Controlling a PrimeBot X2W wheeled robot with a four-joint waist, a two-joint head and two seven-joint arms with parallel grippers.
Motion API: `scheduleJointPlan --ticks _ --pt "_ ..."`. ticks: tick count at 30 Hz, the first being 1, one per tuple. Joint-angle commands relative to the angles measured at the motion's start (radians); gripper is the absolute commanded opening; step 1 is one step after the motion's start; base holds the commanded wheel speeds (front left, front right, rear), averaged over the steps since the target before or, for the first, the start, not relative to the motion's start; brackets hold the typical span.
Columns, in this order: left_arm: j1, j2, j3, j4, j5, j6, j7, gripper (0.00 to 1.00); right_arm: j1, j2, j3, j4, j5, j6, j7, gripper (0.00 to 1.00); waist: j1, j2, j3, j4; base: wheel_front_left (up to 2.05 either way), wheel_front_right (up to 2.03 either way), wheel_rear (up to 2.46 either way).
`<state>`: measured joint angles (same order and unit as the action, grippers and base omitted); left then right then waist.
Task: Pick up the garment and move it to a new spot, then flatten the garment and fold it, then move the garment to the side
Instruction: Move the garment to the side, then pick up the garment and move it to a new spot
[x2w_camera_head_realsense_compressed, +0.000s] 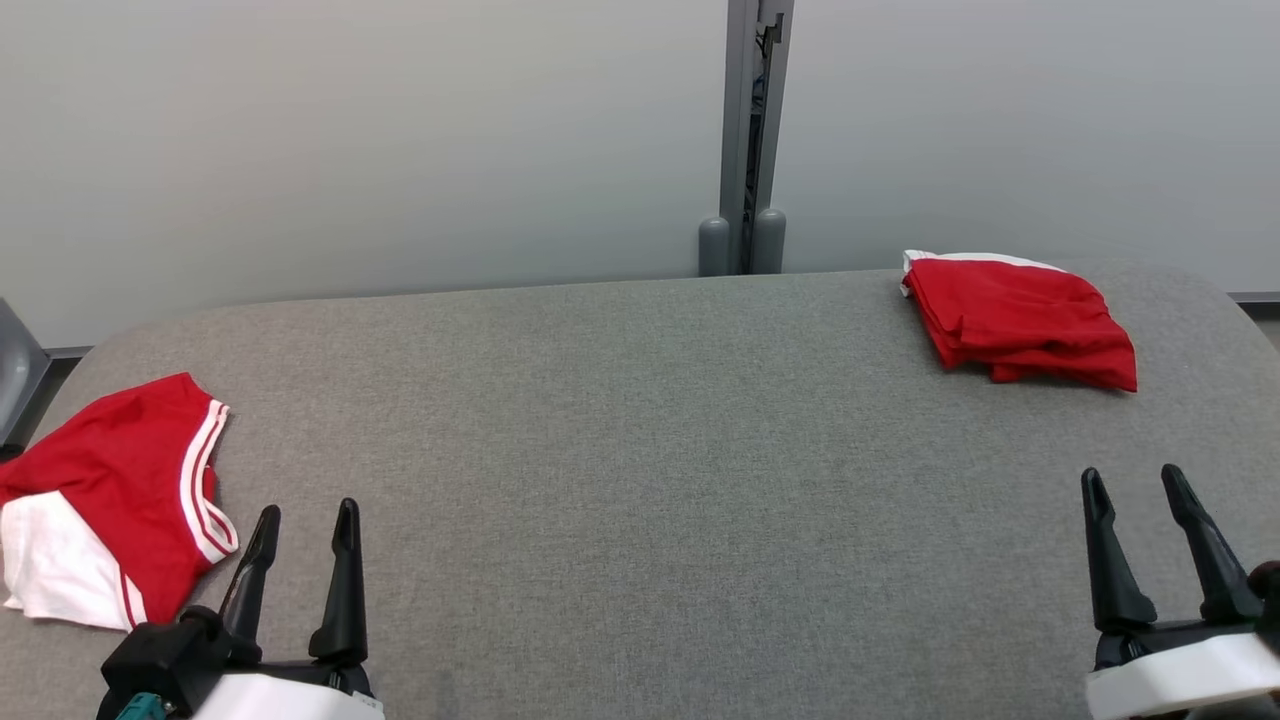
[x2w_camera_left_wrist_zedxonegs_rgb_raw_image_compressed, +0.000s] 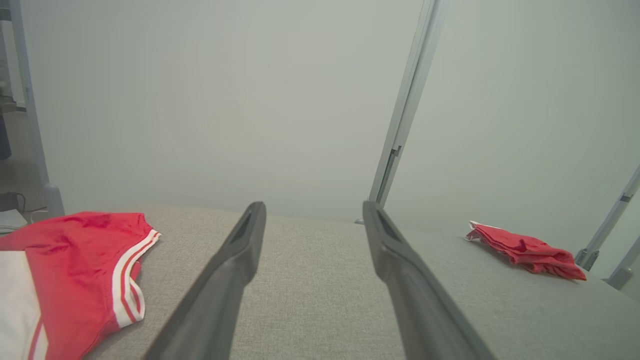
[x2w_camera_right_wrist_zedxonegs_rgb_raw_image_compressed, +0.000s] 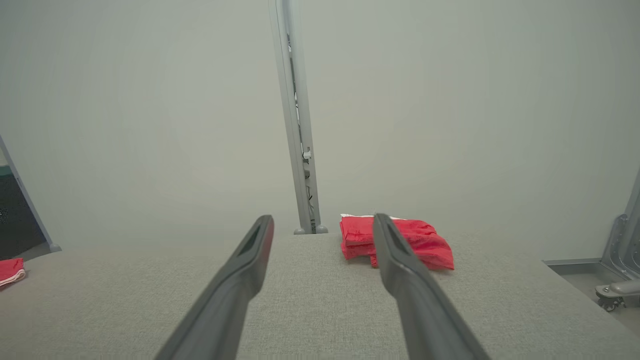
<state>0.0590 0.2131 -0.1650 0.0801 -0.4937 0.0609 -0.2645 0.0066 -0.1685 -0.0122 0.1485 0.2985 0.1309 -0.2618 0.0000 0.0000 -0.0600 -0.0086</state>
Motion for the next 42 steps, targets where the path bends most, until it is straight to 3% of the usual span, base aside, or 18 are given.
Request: scheduleJointPlan --ticks 1,14,42 --pt "0.012 -0.009 0.015 0.013 0.012 -0.010 0.000 1.00 0.015 0.003 -0.001 -0.006 -0.009 0.000 -0.004 1.00 0.0000 0.0000 0.000 0.003 0.00 0.00 0.00" --pt "0.000 -0.086 0.090 0.081 0.094 -0.097 0.000 1.00 0.026 0.039 0.005 -0.009 -0.029 0.000 -0.003 1.00 0.0000 0.0000 -0.003 0.009 0.00 0.00 0.00" --pt "-0.015 -0.134 0.148 0.123 0.163 -0.158 0.000 1.00 0.032 0.046 0.008 -0.004 -0.020 0.000 -0.003 1.00 0.0000 0.0000 -0.003 0.019 0.00 0.00 0.00"
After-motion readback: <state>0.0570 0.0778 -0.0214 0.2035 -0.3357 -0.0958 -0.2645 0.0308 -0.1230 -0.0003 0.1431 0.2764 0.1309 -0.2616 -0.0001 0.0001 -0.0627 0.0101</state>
